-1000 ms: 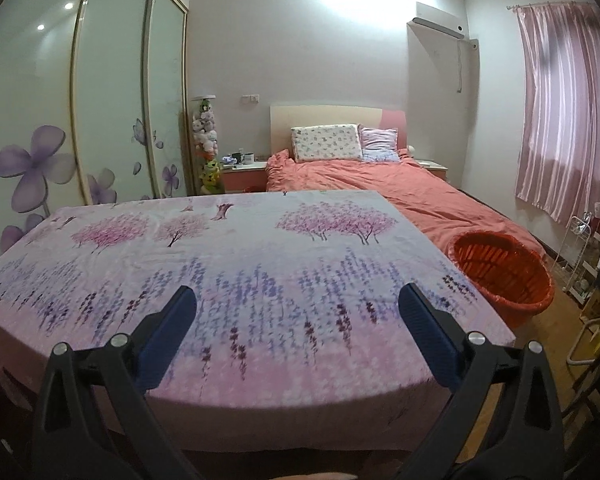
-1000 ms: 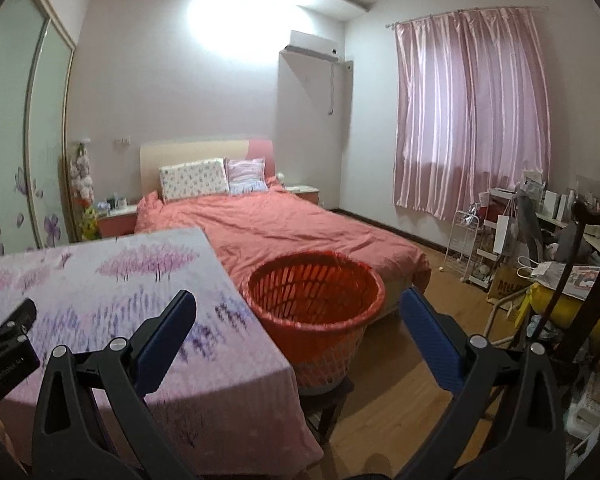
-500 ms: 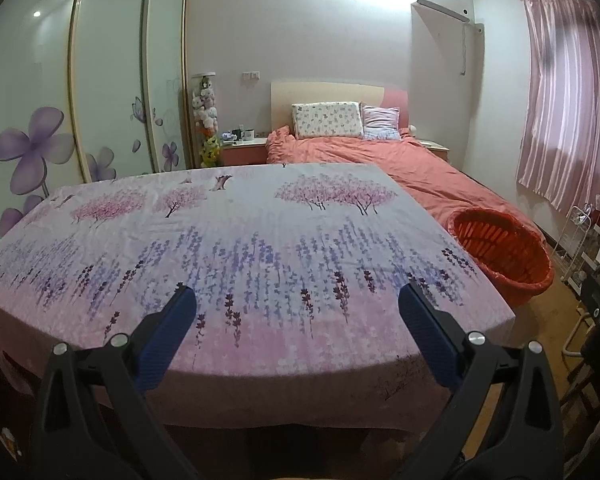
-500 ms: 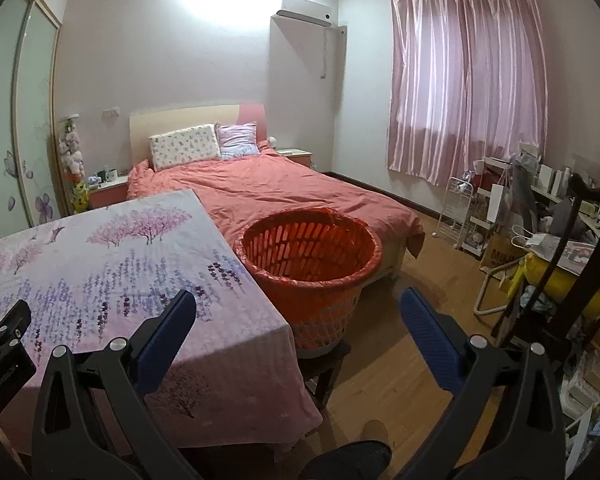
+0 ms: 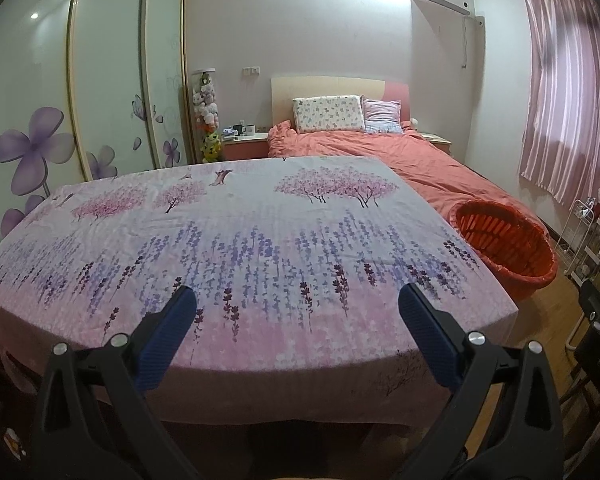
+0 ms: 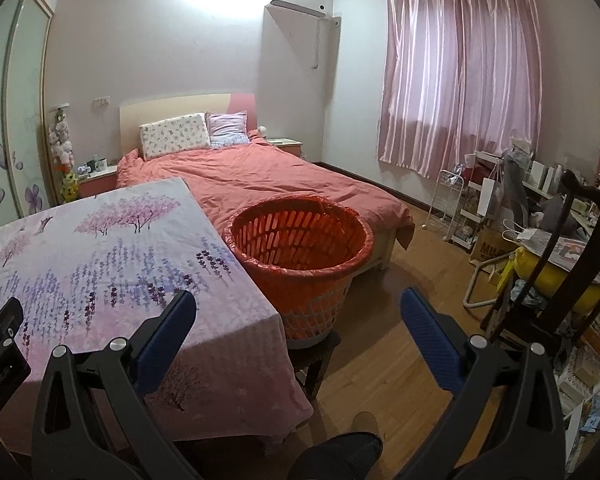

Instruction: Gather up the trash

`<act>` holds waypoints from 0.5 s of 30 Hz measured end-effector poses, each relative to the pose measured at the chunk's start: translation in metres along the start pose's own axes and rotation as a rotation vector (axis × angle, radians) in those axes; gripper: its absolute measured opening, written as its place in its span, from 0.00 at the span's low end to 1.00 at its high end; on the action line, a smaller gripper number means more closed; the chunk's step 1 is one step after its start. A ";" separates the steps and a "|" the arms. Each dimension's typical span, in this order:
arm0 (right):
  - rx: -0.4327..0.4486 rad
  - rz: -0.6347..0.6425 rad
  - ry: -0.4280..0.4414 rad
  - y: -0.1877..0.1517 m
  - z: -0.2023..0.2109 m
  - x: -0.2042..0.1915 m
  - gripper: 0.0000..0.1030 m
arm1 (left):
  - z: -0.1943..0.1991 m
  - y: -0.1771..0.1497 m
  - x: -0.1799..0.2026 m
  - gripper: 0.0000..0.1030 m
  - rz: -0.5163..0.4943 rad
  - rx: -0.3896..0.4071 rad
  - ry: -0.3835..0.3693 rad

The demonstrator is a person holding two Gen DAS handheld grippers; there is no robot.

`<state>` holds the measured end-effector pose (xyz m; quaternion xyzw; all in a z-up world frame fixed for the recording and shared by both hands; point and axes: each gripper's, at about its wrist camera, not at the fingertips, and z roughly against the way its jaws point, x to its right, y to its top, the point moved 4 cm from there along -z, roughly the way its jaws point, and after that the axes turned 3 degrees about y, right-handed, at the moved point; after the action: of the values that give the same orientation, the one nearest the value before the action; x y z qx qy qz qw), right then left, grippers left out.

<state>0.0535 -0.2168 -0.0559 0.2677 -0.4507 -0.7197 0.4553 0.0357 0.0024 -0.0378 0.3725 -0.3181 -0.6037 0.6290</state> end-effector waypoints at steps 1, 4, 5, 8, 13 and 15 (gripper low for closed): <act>-0.002 0.000 0.003 0.000 0.001 0.000 0.98 | 0.000 0.000 0.000 0.96 0.001 0.000 -0.001; -0.008 -0.001 0.011 -0.001 0.000 -0.001 0.98 | 0.000 0.000 0.001 0.96 0.004 0.000 -0.006; -0.009 -0.001 0.014 -0.001 0.001 -0.001 0.98 | 0.000 0.000 0.000 0.96 0.006 0.000 -0.008; -0.009 0.000 0.021 0.000 0.002 -0.002 0.98 | 0.001 0.000 -0.001 0.96 0.012 0.003 -0.015; -0.016 -0.012 0.049 0.001 0.004 -0.003 0.98 | 0.005 0.000 -0.003 0.96 0.018 0.009 -0.023; -0.022 -0.018 0.058 0.001 0.004 -0.002 0.98 | 0.006 0.000 -0.003 0.96 0.021 0.011 -0.026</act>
<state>0.0520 -0.2134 -0.0535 0.2875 -0.4268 -0.7206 0.4646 0.0307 0.0049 -0.0347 0.3651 -0.3334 -0.6001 0.6289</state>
